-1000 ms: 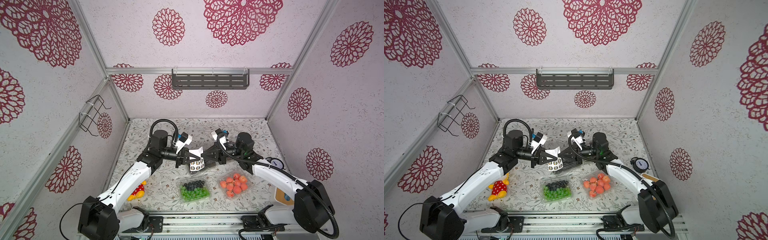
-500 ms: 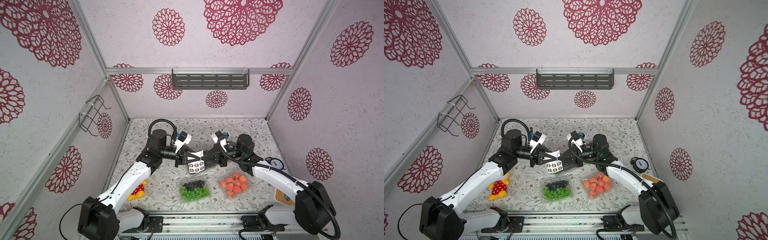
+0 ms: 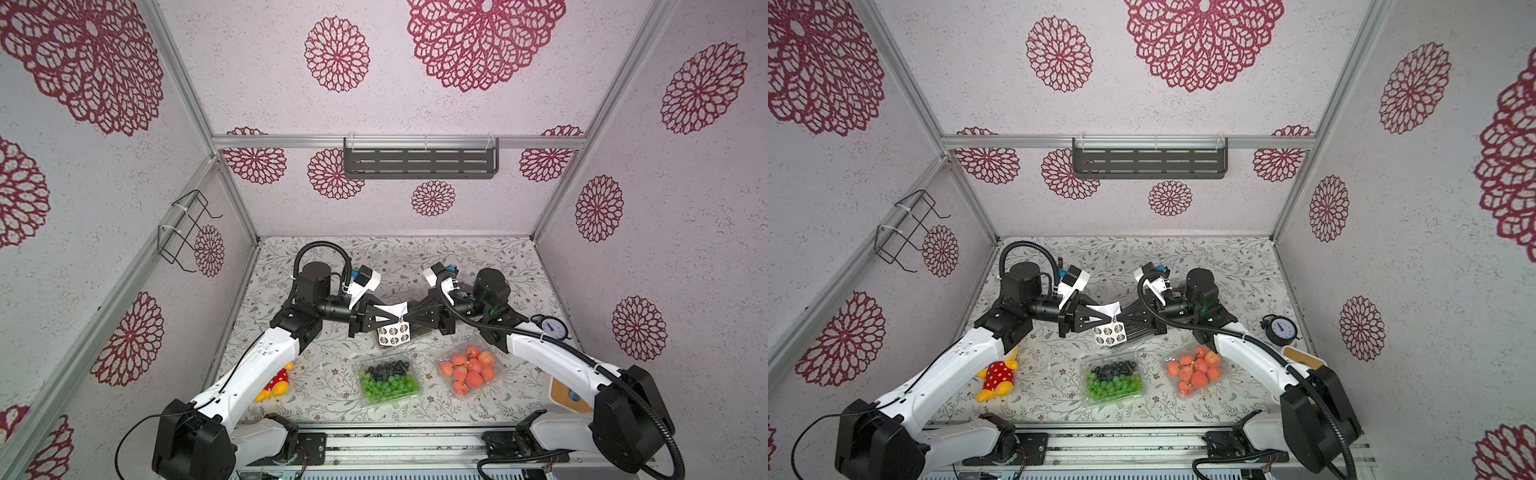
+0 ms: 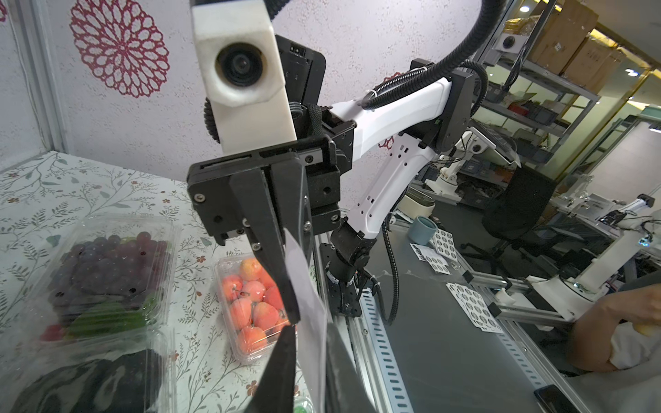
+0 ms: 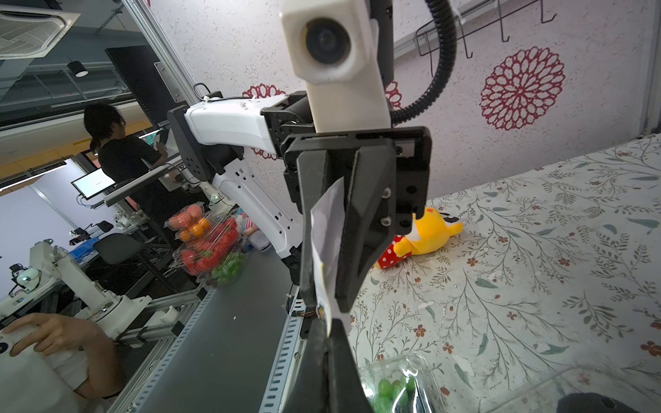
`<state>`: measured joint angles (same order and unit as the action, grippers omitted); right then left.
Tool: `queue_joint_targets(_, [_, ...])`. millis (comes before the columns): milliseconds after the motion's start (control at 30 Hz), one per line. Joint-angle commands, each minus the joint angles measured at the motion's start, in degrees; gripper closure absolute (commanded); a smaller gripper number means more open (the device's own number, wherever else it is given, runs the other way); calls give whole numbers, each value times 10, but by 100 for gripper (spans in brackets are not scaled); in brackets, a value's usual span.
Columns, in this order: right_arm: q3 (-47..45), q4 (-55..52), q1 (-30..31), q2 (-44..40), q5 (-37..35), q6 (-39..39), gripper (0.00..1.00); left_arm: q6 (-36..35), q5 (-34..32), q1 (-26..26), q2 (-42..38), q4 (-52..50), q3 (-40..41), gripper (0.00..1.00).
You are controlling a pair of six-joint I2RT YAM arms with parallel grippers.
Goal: Label fruit boxes
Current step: Adjust the label sticker.
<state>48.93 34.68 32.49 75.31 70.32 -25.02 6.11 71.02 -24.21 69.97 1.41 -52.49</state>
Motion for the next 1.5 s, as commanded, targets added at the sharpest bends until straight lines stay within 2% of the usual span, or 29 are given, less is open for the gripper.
queue_joint_targets(0, [12, 11, 5, -17, 13, 18, 100, 2, 1, 4, 7, 2, -9, 85])
queue_joint_targets(200, [13, 9, 7, -12, 17, 22, 100, -7, 17, 4, 15, -5, -13, 96])
queue_joint_targets(267, [13, 9, 6, -11, 18, 24, 100, -8, 24, 5, 15, -5, -13, 96])
queue_joint_targets(367, [15, 4, 6, -12, 17, 29, 100, -9, 25, 5, 10, -6, -11, 84])
queue_joint_targets(433, [17, -2, 5, -13, 13, 34, 100, -11, 24, 6, 3, -6, -5, 83])
queue_joint_targets(633, [17, -6, 5, -16, 9, 35, 100, -11, 27, 10, -4, -4, 2, 90])
queue_joint_targets(833, [17, -1, 5, -15, 5, 31, 100, -5, 31, 11, 7, -1, 1, 92])
queue_joint_targets(933, [13, 21, 5, -15, 7, 18, 100, -4, 31, 11, 9, -1, 0, 100])
queue_joint_targets(1200, [13, 51, 7, 0, 10, -3, 100, 10, 63, 5, 18, 16, -6, 100])
queue_joint_targets(1467, [6, 75, 10, 1, 21, -14, 100, 28, 66, 2, 23, 37, -6, 100])
